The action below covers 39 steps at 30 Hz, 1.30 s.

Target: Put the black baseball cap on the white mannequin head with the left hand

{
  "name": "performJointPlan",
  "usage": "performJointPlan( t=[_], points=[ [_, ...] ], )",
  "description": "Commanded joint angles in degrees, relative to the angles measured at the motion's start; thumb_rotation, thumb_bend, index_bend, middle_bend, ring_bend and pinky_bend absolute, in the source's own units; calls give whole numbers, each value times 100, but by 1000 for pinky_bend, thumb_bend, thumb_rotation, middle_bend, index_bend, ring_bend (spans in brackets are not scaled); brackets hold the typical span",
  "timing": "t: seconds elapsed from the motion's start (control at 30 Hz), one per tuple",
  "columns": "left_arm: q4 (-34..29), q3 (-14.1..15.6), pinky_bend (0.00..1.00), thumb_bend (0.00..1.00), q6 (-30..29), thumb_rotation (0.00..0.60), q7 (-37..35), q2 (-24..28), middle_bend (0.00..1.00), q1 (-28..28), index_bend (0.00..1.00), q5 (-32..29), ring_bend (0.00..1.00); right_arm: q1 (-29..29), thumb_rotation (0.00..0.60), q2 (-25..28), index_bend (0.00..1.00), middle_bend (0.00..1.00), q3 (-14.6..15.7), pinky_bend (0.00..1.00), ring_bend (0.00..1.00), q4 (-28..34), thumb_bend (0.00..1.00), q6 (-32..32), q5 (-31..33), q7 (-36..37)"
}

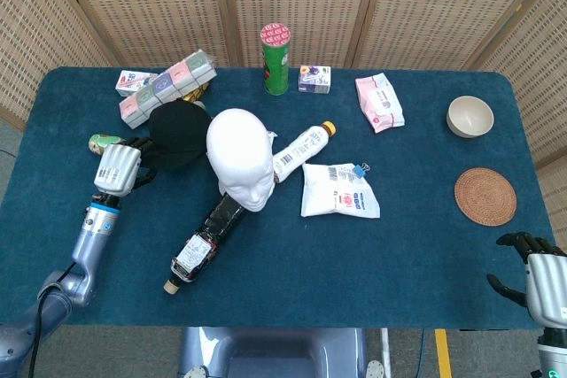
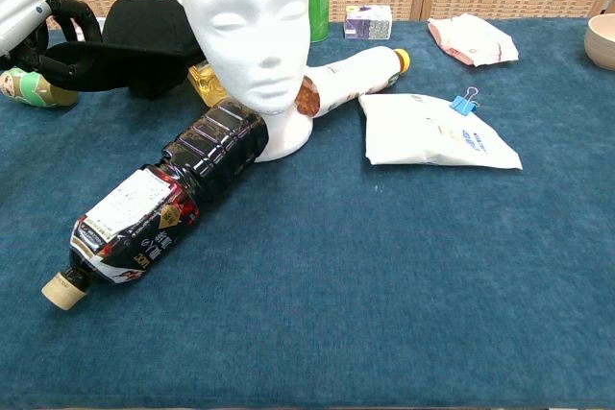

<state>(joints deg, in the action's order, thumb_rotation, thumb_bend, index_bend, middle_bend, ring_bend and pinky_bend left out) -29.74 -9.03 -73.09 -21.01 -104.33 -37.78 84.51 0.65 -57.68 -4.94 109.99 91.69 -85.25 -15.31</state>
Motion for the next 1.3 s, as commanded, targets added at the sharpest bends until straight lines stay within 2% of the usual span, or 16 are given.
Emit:
performJointPlan(
  t=[0.03,0.23,0.4,0.7,1.03,1.3],
  points=[
    [-8,0,748,482,-139,600,-5,56,565,24,750,18,530,5,600,8,399,430,2,523,426,10,82,12,-20,17],
    [-79,124,791,488,-762,600,225,264,636,82,850,275,577,24,600,25,399,430,10,523,426,-2,81,43,-69,110],
    [-246,205,794,486,-1287,600,567,542,649,74,865,517,584,31,600,24,399,430,15,523,426,-48,81,36,-71,210],
    [-1292,168,794,484,-1999,600,1498,1395,652,-136,864,936,584,-2,600,-17,399,431,7,524,426,-210,80,-32,-67,426],
    [-2556,-148,794,484,-2036,600,2625,2494,658,-537,864,1184,584,-54,600,-69,399,430,2,523,426,-352,83,-127,-56,595],
    [-2847,-453,794,484,-1729,600,2952,2701,658,-994,864,1193,584,-59,600,-77,399,430,5,523,426,-407,81,-152,-34,677]
  ],
)
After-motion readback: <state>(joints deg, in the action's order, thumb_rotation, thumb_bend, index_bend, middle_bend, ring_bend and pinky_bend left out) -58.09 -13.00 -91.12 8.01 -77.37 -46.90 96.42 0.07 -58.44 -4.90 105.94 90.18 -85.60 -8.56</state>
